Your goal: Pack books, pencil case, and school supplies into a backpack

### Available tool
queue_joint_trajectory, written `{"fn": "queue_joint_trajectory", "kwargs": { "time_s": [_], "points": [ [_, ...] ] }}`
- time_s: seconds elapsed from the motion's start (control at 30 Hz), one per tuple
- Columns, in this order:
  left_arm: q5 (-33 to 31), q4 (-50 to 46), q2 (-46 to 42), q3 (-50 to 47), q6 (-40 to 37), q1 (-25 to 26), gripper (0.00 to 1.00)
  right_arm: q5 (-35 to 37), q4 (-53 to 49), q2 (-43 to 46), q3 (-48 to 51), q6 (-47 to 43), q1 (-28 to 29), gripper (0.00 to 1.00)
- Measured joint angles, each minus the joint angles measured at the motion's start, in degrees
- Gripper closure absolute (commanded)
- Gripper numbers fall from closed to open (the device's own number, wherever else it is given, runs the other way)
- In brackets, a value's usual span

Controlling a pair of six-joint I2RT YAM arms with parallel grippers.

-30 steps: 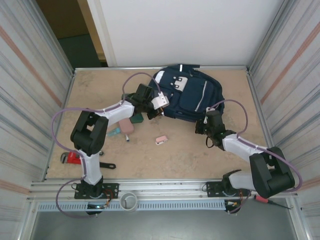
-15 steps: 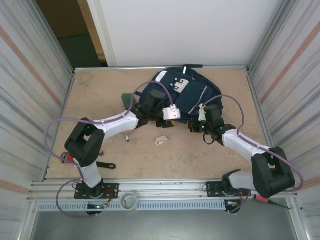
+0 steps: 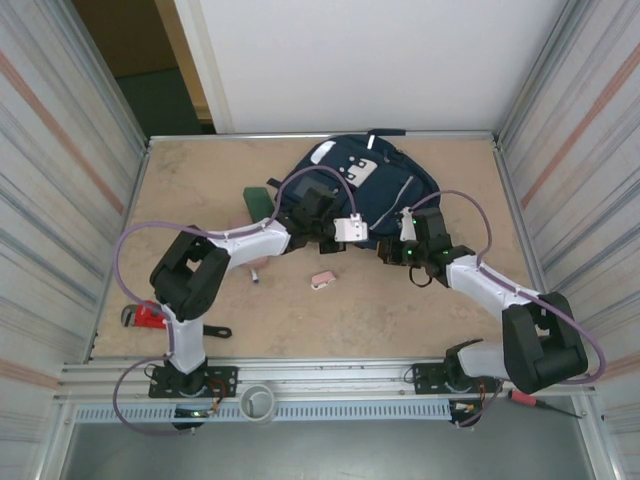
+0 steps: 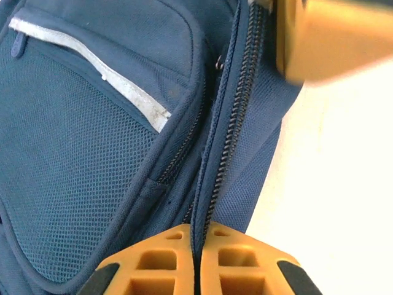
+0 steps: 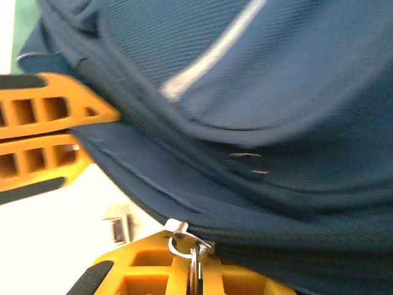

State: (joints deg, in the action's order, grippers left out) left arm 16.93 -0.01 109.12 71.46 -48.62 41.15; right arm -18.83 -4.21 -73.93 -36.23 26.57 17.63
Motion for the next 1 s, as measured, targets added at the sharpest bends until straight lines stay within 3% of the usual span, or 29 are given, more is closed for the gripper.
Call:
{"fn": "queue_joint_trajectory", "kwargs": {
  "time_s": [0.27,0.4,0.47,0.6,0.87,0.9,1.0],
  "points": [
    [4.0,4.13,-1.25,-4.66,0.87,-5.86,0.93,4.7,-4.33,0.79,-0.44,1.51,-1.31,1.0],
    [3.45,4.59,-2.16,-5.22,2.27,-7.19,0.63,5.68,-4.37,0.79,-1.88,1.49,1.46,1.0],
    [2.95,4.66,-3.74,-6.32,2.99,-7.98,0.52,5.46,-4.26,0.5,-2.58,1.51,2.64,1.0],
    [2.71,4.68,-8.85,-9.6,4.09,-7.54,0.43,3.78,-3.58,-0.26,-3.54,1.53,4.28,1.0],
    [3.74,3.32,-8.37,-7.63,3.87,-0.17,0.46,-0.98,-2.23,-1.05,-5.57,1.86,8.41,1.0],
    [3.85,3.08,-7.91,-7.26,3.89,0.15,0.5,-1.38,-1.84,-1.05,-5.57,1.99,8.7,1.0],
    [4.37,2.6,-6.95,-6.69,3.69,0.33,0.73,-2.08,-1.44,-1.05,-5.57,2.82,8.81,1.0]
  ]
}}
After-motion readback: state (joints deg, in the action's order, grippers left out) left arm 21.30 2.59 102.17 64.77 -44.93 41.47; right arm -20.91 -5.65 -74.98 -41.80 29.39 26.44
